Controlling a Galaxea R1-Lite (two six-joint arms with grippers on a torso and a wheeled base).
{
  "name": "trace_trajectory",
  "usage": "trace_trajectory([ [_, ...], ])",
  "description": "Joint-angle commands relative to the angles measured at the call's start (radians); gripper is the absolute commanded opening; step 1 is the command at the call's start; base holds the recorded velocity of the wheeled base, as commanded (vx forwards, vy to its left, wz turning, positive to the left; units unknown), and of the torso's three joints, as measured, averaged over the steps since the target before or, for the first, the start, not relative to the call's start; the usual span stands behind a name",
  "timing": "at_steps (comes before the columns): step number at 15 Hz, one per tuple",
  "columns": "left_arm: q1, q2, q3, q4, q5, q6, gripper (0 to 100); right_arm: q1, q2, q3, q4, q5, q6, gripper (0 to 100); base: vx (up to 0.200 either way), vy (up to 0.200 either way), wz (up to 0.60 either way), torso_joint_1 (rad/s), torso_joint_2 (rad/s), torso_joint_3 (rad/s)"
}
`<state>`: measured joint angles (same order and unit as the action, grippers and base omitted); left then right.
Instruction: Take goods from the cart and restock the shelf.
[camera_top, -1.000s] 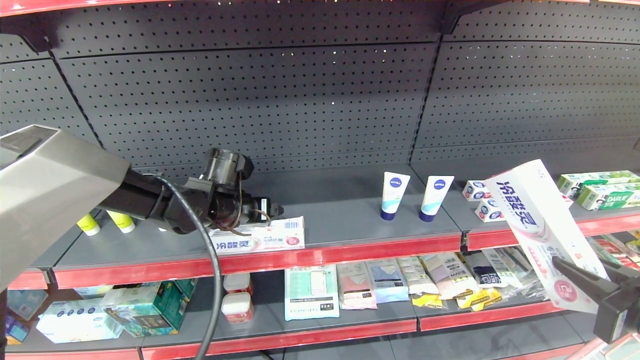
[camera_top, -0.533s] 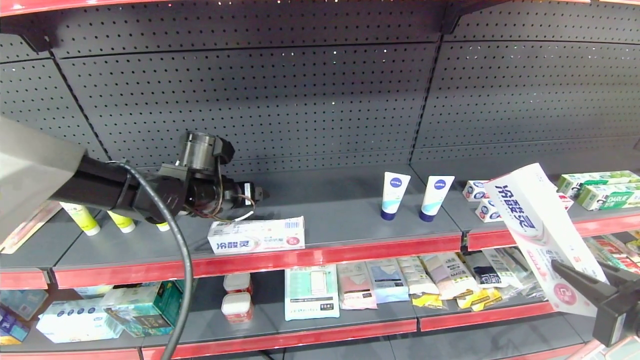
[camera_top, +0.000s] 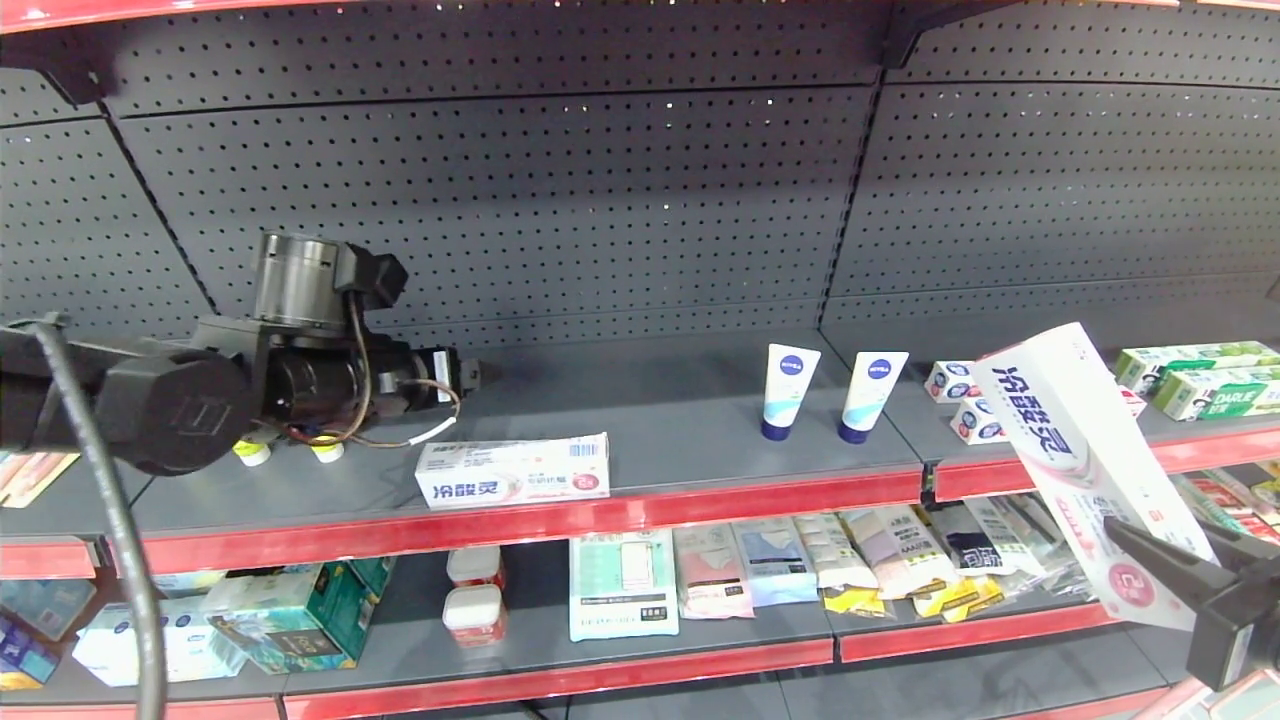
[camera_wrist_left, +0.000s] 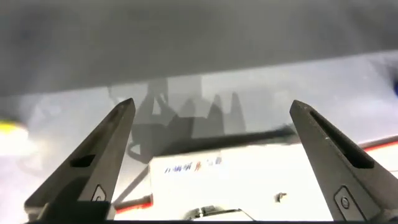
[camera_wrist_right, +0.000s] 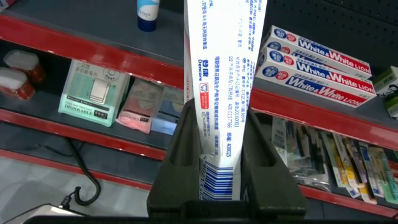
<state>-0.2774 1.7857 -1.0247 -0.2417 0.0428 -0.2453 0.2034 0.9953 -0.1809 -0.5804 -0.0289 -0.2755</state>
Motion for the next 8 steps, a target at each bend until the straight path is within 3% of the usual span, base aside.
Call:
trace_trajectory([
  [1, 0.012, -0.157, 0.074, -0.001, 0.0, -0.002, 100, 0.001, 0.0, 0.004, 0.001, 0.0, -0.001, 0, 0.0, 0.0, 0.0, 0.0, 0.0, 0.0],
  [6, 0.018, -0.506, 0.299, 0.007, -0.012, 0.012, 100, 0.001, -0.006, -0.003, 0.001, 0.0, -0.01, 0, 0.0, 0.0, 0.0, 0.0, 0.0, 0.0],
  [8, 0.017, -0.678, 0.417, 0.007, -0.052, 0.051, 100, 0.001, -0.007, -0.008, 0.001, -0.002, -0.025, 0, 0.0, 0.0, 0.0, 0.0, 0.0, 0.0],
])
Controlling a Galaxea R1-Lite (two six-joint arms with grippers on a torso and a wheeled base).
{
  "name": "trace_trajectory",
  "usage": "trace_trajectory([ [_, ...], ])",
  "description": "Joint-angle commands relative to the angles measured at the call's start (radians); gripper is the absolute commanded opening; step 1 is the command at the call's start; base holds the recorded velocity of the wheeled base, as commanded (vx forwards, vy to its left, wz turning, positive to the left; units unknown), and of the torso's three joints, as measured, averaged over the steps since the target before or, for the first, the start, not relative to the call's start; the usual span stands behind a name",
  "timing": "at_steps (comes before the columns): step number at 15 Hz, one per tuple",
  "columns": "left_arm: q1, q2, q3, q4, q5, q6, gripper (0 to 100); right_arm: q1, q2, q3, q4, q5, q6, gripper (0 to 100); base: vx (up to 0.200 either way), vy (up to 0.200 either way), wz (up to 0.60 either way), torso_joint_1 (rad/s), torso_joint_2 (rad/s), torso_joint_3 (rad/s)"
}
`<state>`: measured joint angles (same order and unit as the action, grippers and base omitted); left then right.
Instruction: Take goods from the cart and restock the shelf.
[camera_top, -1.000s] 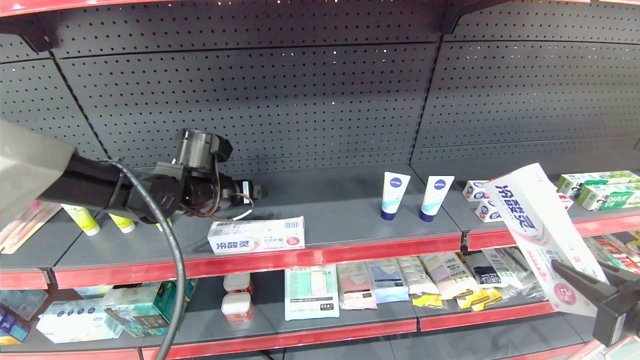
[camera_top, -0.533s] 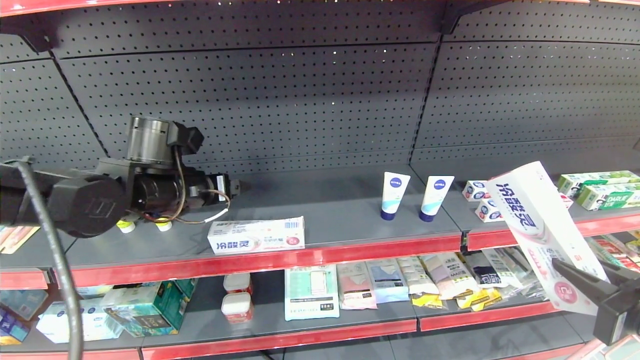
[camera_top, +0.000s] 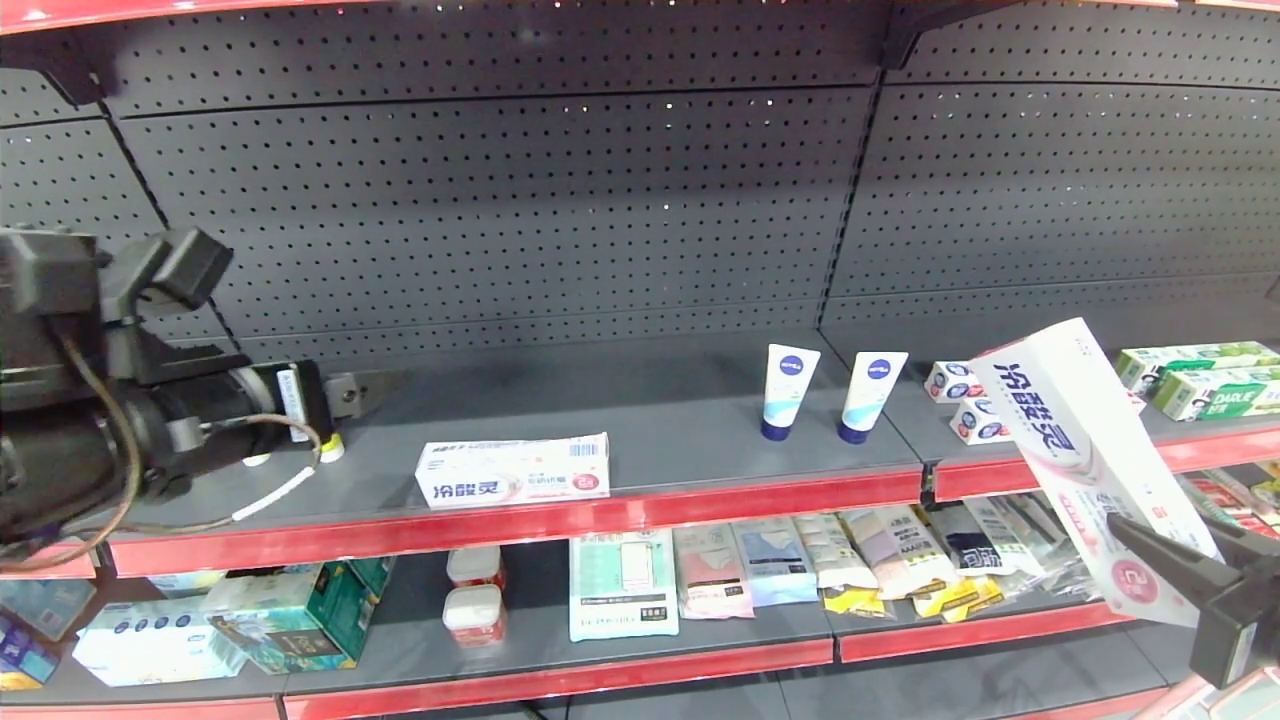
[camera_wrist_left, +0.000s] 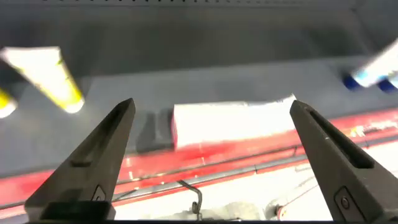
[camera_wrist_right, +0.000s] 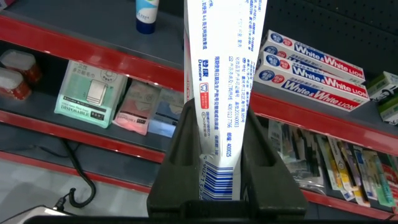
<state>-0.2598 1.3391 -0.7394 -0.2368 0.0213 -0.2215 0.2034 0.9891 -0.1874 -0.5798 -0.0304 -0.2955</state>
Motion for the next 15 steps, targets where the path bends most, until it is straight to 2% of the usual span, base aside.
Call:
trace_trajectory([
  [1, 0.001, -0.282, 0.164, 0.002, -0.052, 0.054, 100, 0.001, -0.004, -0.003, 0.0, 0.0, -0.027, 0, 0.0, 0.0, 0.0, 0.0, 0.0, 0.0],
  [2, 0.001, -0.339, 0.198, 0.002, -0.067, 0.1, 100, -0.001, -0.007, -0.007, 0.0, 0.0, -0.043, 0, 0.0, 0.0, 0.0, 0.0, 0.0, 0.0],
  [3, -0.001, -0.416, 0.239, 0.002, -0.101, 0.16, 100, 0.002, -0.007, -0.021, 0.0, 0.001, -0.05, 0, 0.0, 0.0, 0.0, 0.0, 0.0, 0.0],
  [4, 0.001, -0.465, 0.261, 0.004, -0.116, 0.183, 100, 0.002, -0.007, -0.027, 0.0, 0.001, -0.057, 0, 0.0, 0.0, 0.0, 0.0, 0.0, 0.0],
  [6, -0.001, -0.572, 0.31, 0.03, -0.116, 0.202, 100, 0.004, -0.021, -0.032, 0.0, 0.003, -0.077, 0, 0.0, 0.0, 0.0, 0.0, 0.0, 0.0],
  [8, -0.003, -0.683, 0.342, 0.117, -0.118, 0.22, 100, 0.004, -0.037, -0.032, 0.0, 0.003, -0.091, 0, 0.0, 0.0, 0.0, 0.0, 0.0, 0.0],
  [9, -0.004, -0.769, 0.353, 0.212, -0.124, 0.248, 100, 0.004, -0.04, -0.032, 0.0, 0.003, -0.097, 0, 0.0, 0.0, 0.0, 0.0, 0.0, 0.0],
  [11, -0.004, -0.862, 0.353, 0.326, -0.147, 0.278, 100, 0.004, -0.043, -0.032, 0.0, 0.003, -0.103, 0, 0.0, 0.0, 0.0, 0.0, 0.0, 0.0],
  [15, -0.004, -0.936, 0.376, 0.366, -0.153, 0.291, 100, 0.004, -0.044, -0.033, 0.0, 0.001, -0.108, 0, 0.0, 0.0, 0.0, 0.0, 0.0, 0.0],
])
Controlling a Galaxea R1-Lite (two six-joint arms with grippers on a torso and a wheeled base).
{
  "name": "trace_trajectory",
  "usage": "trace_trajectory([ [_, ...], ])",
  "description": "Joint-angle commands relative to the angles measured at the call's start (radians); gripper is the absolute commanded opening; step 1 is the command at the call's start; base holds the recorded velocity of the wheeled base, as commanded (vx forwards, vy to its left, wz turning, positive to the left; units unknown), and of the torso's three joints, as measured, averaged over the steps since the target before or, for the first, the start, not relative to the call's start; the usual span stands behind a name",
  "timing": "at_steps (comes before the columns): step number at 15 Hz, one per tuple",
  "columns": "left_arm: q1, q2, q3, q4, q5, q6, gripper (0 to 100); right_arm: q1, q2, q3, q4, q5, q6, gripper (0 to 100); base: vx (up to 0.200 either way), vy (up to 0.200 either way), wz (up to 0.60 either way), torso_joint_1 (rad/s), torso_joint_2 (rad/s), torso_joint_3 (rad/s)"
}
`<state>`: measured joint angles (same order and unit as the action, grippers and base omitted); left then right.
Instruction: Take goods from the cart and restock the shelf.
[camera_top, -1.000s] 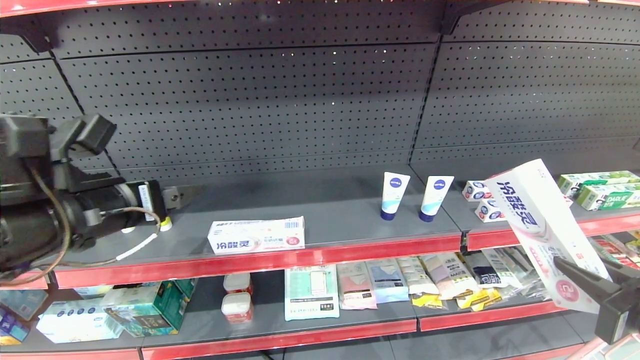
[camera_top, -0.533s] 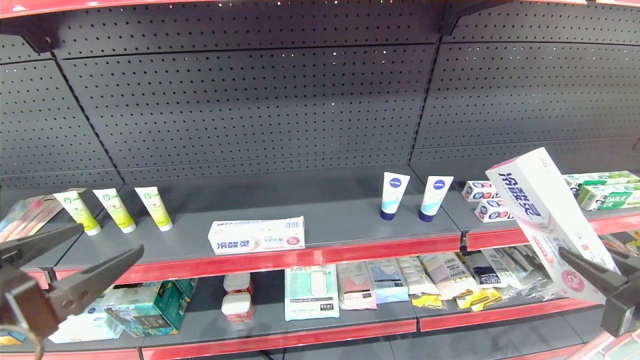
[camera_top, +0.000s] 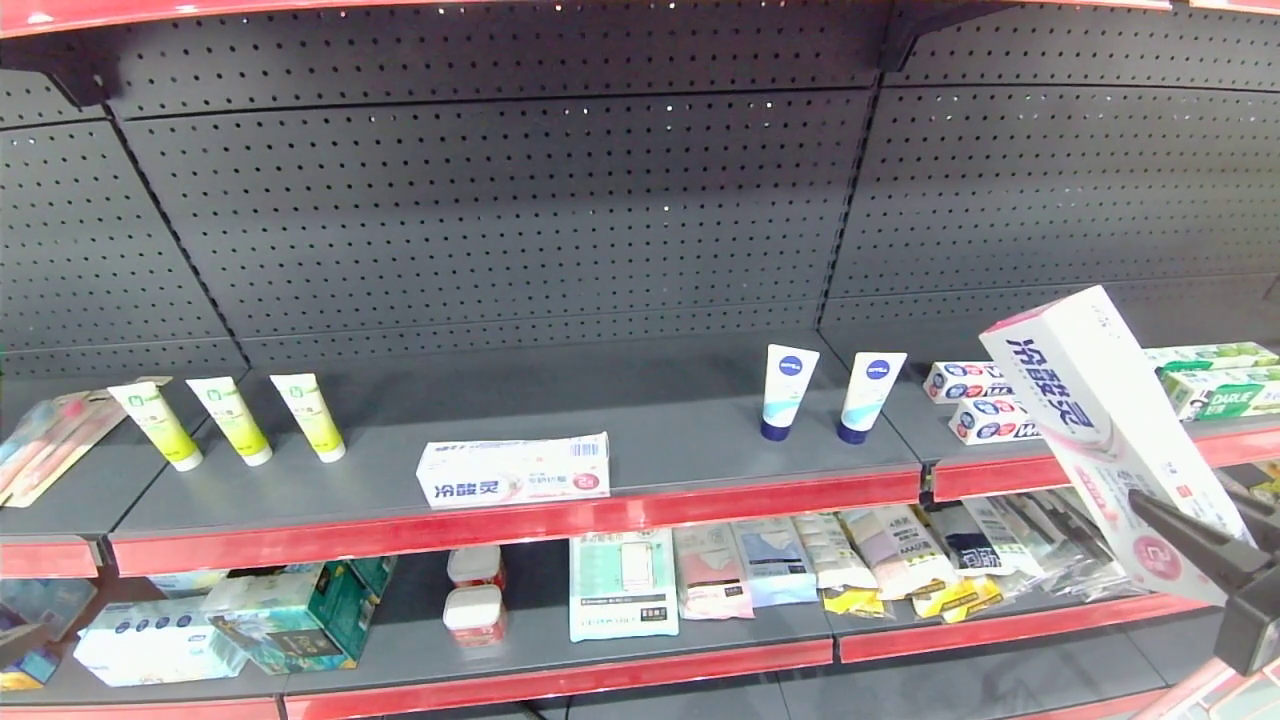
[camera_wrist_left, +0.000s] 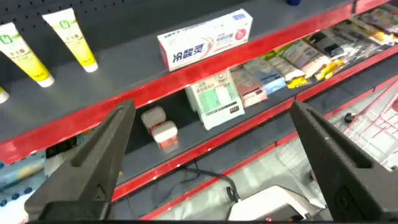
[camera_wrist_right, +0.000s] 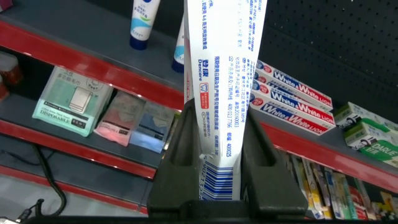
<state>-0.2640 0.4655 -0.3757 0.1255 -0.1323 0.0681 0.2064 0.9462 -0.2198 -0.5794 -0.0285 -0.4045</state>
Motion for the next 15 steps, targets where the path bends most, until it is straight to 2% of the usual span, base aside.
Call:
trace_trajectory([
  [1, 0.0, -0.074, 0.026, 0.003, 0.002, 0.006, 100, 0.001, 0.0, -0.009, 0.0, 0.001, -0.001, 0, 0.0, 0.0, 0.0, 0.0, 0.0, 0.0],
  [4, 0.0, -0.113, 0.064, 0.002, 0.002, 0.033, 100, -0.001, 0.008, -0.02, 0.0, -0.001, 0.001, 0, 0.0, 0.0, 0.0, 0.0, 0.0, 0.0],
  [13, 0.0, -0.12, 0.087, 0.002, 0.0, 0.036, 100, -0.001, 0.02, -0.024, 0.0, 0.001, 0.003, 0, 0.0, 0.0, 0.6, 0.003, 0.0, 0.001],
  [15, 0.0, -0.125, 0.09, 0.002, 0.0, 0.045, 100, -0.001, 0.022, -0.049, 0.0, -0.001, -0.001, 0, 0.0, 0.0, 0.6, -0.002, 0.0, 0.0],
])
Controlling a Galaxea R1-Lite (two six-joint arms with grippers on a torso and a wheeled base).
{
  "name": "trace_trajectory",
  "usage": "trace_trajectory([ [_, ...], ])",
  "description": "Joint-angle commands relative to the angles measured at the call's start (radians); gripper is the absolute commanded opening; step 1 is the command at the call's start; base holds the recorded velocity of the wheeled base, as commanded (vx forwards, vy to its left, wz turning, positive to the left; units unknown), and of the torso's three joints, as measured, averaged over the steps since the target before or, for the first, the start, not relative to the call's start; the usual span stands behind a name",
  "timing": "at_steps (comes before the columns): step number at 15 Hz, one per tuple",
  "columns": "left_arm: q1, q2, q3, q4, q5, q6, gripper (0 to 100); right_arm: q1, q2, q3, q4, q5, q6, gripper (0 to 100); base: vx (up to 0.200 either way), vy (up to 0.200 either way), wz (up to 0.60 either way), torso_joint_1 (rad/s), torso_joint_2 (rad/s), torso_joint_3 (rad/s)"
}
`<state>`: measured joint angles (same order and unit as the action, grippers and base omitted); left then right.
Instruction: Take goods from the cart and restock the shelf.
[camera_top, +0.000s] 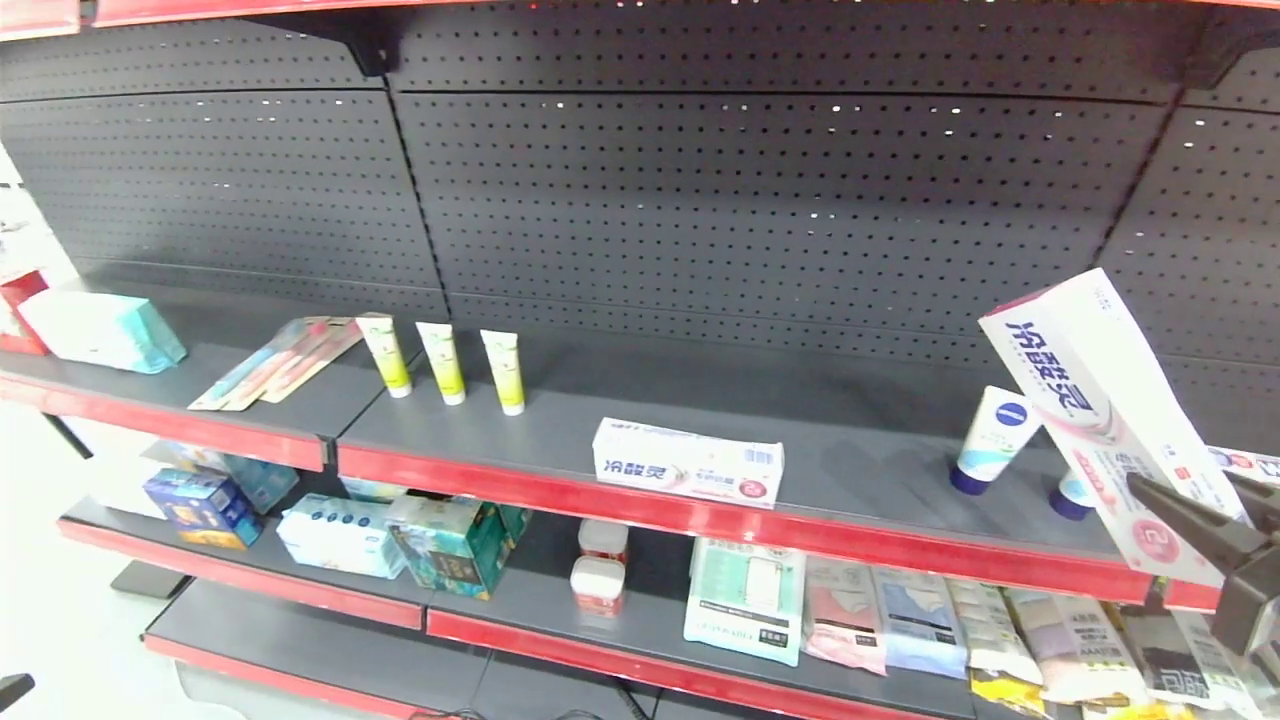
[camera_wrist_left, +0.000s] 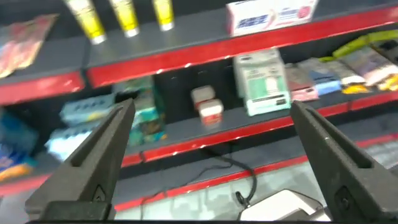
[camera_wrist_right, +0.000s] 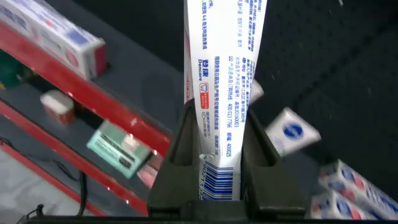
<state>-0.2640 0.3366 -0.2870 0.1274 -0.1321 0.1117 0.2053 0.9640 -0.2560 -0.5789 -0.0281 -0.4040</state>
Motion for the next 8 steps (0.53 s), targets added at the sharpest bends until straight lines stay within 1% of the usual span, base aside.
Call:
trace_trajectory([
  [1, 0.0, 0.002, 0.002, 0.0, 0.0, 0.005, 100, 0.002, 0.005, -0.026, -0.001, 0.002, -0.001, 0, 0.0, 0.0, 0.0, 0.0, 0.0, 0.0],
  [3, 0.0, -0.034, 0.026, 0.0, 0.002, 0.006, 100, 0.009, 0.045, -0.106, -0.001, 0.042, -0.01, 0, 0.0, 0.0, 0.0, 0.0, 0.0, 0.0],
  [5, 0.0, -0.097, 0.063, 0.001, 0.008, 0.006, 100, 0.059, 0.127, -0.18, -0.001, 0.056, -0.025, 0, 0.0, 0.0, 0.0, 0.0, 0.0, 0.0],
  [7, 0.002, -0.168, 0.109, 0.003, 0.012, 0.006, 100, 0.138, 0.229, -0.267, -0.001, 0.057, -0.022, 0, 0.0, 0.0, 0.0, 0.0, 0.0, 0.0],
  [8, 0.006, -0.225, 0.15, 0.001, 0.039, 0.005, 100, 0.192, 0.318, -0.339, -0.001, 0.057, -0.01, 0, 0.0, 0.0, 0.0, 0.0, 0.0, 0.0],
])
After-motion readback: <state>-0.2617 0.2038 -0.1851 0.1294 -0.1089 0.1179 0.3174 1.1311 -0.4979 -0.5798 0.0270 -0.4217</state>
